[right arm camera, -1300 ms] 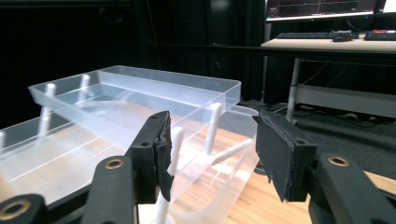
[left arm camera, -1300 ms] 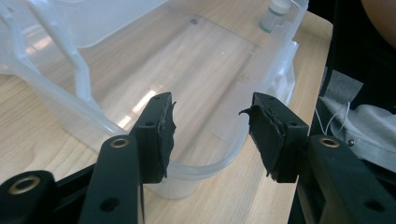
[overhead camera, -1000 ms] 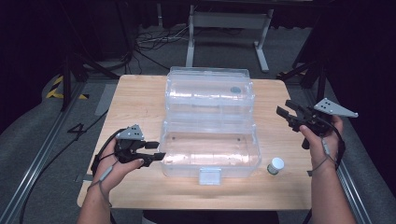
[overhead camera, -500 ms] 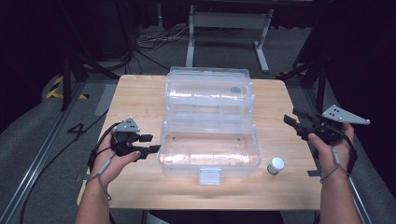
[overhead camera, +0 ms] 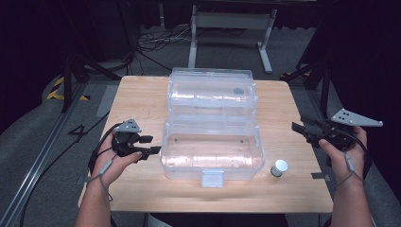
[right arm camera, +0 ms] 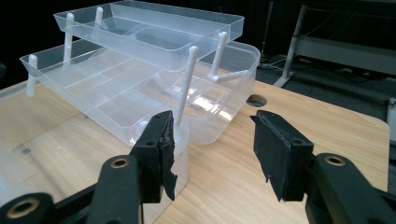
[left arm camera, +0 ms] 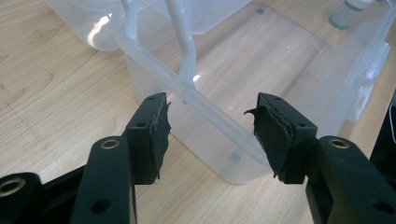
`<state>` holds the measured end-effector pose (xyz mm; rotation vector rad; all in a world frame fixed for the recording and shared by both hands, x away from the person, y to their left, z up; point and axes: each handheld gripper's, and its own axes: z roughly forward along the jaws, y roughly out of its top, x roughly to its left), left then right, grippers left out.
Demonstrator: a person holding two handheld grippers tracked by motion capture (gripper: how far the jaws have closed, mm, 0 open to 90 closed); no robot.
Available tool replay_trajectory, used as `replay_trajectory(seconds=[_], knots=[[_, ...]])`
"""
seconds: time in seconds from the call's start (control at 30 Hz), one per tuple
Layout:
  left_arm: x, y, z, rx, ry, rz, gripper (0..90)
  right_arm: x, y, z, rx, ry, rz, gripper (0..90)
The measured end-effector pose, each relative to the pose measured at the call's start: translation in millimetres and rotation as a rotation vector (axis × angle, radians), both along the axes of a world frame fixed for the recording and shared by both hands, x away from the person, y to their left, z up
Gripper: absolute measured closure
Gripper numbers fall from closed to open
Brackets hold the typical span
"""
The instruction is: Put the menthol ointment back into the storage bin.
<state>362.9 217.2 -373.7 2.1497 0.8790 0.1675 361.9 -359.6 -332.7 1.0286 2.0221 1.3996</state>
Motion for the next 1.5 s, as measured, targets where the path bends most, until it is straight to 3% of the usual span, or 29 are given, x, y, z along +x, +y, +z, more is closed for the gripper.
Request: replay_trajectory(seconds=[0.1,0.17,0.23,0.3,0.47,0.67,0.73,0.77,0.8,0.83,1.5], knots=[[-0.3,0.8,-1.4,0.008,0.006,0.0,45.6,-0.5,-0.9,1.5,-0.006,0.019,0.004,48.0],[-0.4,0.1,-2.9,0.017,0.014,0.003,45.4,0.9,-2.2,1.4,0.009,0.071,-0.002,47.9],[-0.2,-0.2,-3.8,0.022,0.015,0.007,45.2,2.0,-3.4,0.9,0.024,0.093,-0.027,46.0],[-0.1,0.0,-4.4,0.023,0.021,0.016,45.0,2.2,-5.3,0.8,0.01,0.13,-0.029,46.0],[1.0,1.4,-6.1,0.038,0.028,0.022,44.8,1.4,-6.8,0.7,-0.012,0.157,-0.032,44.7],[1.6,2.4,-7.0,0.042,0.033,0.027,44.7,0.3,-6.0,0.4,-0.063,0.178,-0.012,44.7],[1.8,2.4,-7.6,0.045,0.037,0.028,44.6,0.1,-5.5,0.3,-0.117,0.179,0.014,44.9],[1.8,2.4,-7.6,0.045,0.037,0.028,44.6,0.1,-5.5,0.3,-0.117,0.179,0.014,44.9],[2.0,2.3,-8.2,0.046,0.04,0.03,44.6,-0.2,-3.4,-0.5,-0.162,0.205,0.039,45.9],[2.0,2.3,-8.2,0.046,0.04,0.03,44.6,0.2,-2.8,-1.2,-0.175,0.208,0.048,46.6],[-0.4,6.5,-10.4,0.062,0.062,0.044,43.7,6.9,12.4,-12.5,-0.354,0.304,0.151,50.6]])
